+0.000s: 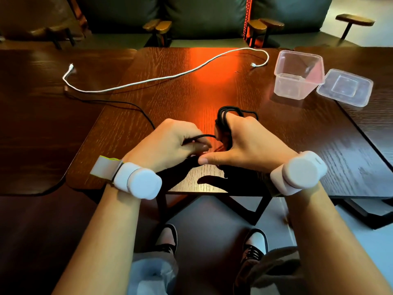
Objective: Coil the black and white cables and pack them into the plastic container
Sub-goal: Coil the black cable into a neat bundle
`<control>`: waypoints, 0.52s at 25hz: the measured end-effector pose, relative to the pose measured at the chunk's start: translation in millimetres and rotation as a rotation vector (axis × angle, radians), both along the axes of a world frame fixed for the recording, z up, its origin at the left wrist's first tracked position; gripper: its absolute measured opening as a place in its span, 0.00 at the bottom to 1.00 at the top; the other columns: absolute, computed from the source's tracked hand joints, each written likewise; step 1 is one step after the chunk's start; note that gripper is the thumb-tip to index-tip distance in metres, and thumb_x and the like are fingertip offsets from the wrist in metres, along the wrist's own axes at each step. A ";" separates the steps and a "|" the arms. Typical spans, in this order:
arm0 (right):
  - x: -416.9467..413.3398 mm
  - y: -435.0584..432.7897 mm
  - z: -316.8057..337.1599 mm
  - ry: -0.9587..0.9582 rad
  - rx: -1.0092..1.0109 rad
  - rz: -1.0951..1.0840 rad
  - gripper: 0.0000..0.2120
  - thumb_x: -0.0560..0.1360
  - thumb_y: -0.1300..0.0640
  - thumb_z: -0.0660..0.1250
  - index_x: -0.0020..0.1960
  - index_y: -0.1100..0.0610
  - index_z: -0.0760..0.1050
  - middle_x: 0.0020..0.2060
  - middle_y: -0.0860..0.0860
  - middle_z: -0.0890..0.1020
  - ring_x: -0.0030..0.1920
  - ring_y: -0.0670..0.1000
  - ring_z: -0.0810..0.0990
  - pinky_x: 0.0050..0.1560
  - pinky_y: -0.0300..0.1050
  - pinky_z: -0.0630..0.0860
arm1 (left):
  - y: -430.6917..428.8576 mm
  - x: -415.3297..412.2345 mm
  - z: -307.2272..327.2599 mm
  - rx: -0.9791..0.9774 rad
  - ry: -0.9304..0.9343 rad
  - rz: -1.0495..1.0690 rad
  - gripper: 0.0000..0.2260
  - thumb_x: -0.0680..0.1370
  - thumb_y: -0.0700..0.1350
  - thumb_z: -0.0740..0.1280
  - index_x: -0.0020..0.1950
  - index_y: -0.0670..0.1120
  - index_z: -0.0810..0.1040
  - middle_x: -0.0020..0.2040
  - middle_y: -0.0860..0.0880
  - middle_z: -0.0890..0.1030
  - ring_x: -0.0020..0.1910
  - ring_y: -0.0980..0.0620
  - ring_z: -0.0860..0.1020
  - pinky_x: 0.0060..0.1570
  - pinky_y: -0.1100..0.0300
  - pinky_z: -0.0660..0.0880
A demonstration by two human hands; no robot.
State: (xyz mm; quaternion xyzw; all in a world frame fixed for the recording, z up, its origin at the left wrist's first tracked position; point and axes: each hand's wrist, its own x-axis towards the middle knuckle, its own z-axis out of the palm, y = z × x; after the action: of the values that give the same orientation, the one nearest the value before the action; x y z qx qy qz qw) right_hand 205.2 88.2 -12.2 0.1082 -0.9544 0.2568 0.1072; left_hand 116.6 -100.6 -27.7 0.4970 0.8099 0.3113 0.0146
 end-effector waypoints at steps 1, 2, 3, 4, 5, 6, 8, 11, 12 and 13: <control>2.4 1.9 1.3 -0.009 -0.013 -0.013 0.26 0.61 0.32 0.76 0.39 0.47 0.64 0.30 0.43 0.71 0.32 0.40 0.72 0.31 0.36 0.65 | 0.9 1.1 -0.1 0.033 -0.028 0.001 0.05 0.79 0.47 0.71 0.49 0.48 0.86 0.40 0.54 0.84 0.42 0.58 0.82 0.42 0.67 0.74; 4.0 3.8 1.5 -0.016 -0.024 -0.024 0.27 0.61 0.33 0.76 0.38 0.46 0.62 0.30 0.43 0.70 0.32 0.40 0.72 0.31 0.35 0.65 | 0.7 1.6 0.4 0.071 -0.062 0.004 0.08 0.80 0.50 0.69 0.49 0.47 0.85 0.39 0.54 0.84 0.41 0.58 0.82 0.42 0.68 0.74; 5.1 5.5 1.4 -0.023 -0.033 -0.036 0.26 0.61 0.34 0.77 0.38 0.45 0.62 0.31 0.43 0.71 0.32 0.40 0.72 0.31 0.35 0.65 | 0.9 1.4 1.9 0.116 -0.088 0.020 0.10 0.80 0.52 0.67 0.48 0.48 0.84 0.37 0.55 0.83 0.40 0.58 0.82 0.41 0.68 0.73; 5.5 6.8 1.3 -0.028 -0.043 -0.047 0.25 0.62 0.34 0.77 0.39 0.46 0.64 0.32 0.45 0.73 0.32 0.42 0.72 0.31 0.36 0.66 | 0.8 1.4 3.5 0.169 -0.098 0.053 0.12 0.81 0.54 0.65 0.47 0.49 0.83 0.34 0.56 0.81 0.37 0.58 0.80 0.40 0.68 0.72; 5.5 7.6 1.3 -0.028 -0.055 -0.058 0.24 0.63 0.35 0.76 0.40 0.49 0.67 0.33 0.47 0.75 0.32 0.44 0.73 0.31 0.38 0.66 | 0.6 1.3 5.1 0.229 -0.082 0.114 0.14 0.82 0.55 0.63 0.44 0.49 0.81 0.32 0.57 0.78 0.34 0.58 0.78 0.37 0.67 0.70; 5.4 8.1 1.5 -0.018 -0.068 -0.068 0.24 0.65 0.35 0.75 0.41 0.53 0.69 0.33 0.49 0.76 0.32 0.46 0.73 0.32 0.41 0.68 | 0.6 0.6 6.2 0.292 -0.055 0.193 0.16 0.83 0.55 0.62 0.41 0.49 0.80 0.31 0.58 0.76 0.32 0.58 0.75 0.34 0.67 0.67; 6.1 7.2 2.4 0.003 -0.079 -0.084 0.26 0.71 0.36 0.70 0.38 0.59 0.67 0.31 0.53 0.74 0.31 0.51 0.71 0.34 0.48 0.68 | 0.1 -1.4 8.2 0.409 0.015 0.372 0.18 0.83 0.53 0.61 0.38 0.48 0.78 0.28 0.59 0.74 0.29 0.59 0.72 0.31 0.69 0.62; 8.0 -0.1 5.1 -0.046 -0.010 -0.095 0.26 0.77 0.37 0.62 0.32 0.57 0.63 0.26 0.51 0.69 0.27 0.51 0.68 0.31 0.49 0.65 | -1.5 -5.6 5.7 0.483 0.074 0.636 0.19 0.83 0.53 0.61 0.36 0.45 0.77 0.26 0.56 0.72 0.29 0.58 0.72 0.31 0.66 0.63; 8.1 -3.0 5.6 -0.076 0.034 -0.090 0.26 0.79 0.38 0.59 0.32 0.56 0.63 0.25 0.49 0.69 0.27 0.50 0.68 0.31 0.48 0.65 | -1.2 -7.6 2.1 0.462 0.096 0.683 0.19 0.83 0.53 0.61 0.37 0.44 0.77 0.28 0.54 0.73 0.31 0.56 0.73 0.33 0.60 0.67; 7.8 -6.4 5.4 -0.098 0.085 -0.089 0.26 0.80 0.39 0.58 0.32 0.56 0.63 0.25 0.49 0.69 0.28 0.50 0.68 0.32 0.47 0.65 | 0.1 -8.7 -2.2 0.416 0.145 0.699 0.19 0.83 0.54 0.61 0.39 0.43 0.78 0.32 0.52 0.76 0.34 0.50 0.75 0.36 0.54 0.69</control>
State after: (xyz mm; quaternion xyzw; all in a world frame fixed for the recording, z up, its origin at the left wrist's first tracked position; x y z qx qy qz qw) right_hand 212.9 81.8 -6.8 0.0572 -0.9724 0.2160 0.0670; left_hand 107.8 -100.5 -29.9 0.2050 0.8486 0.4188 -0.2498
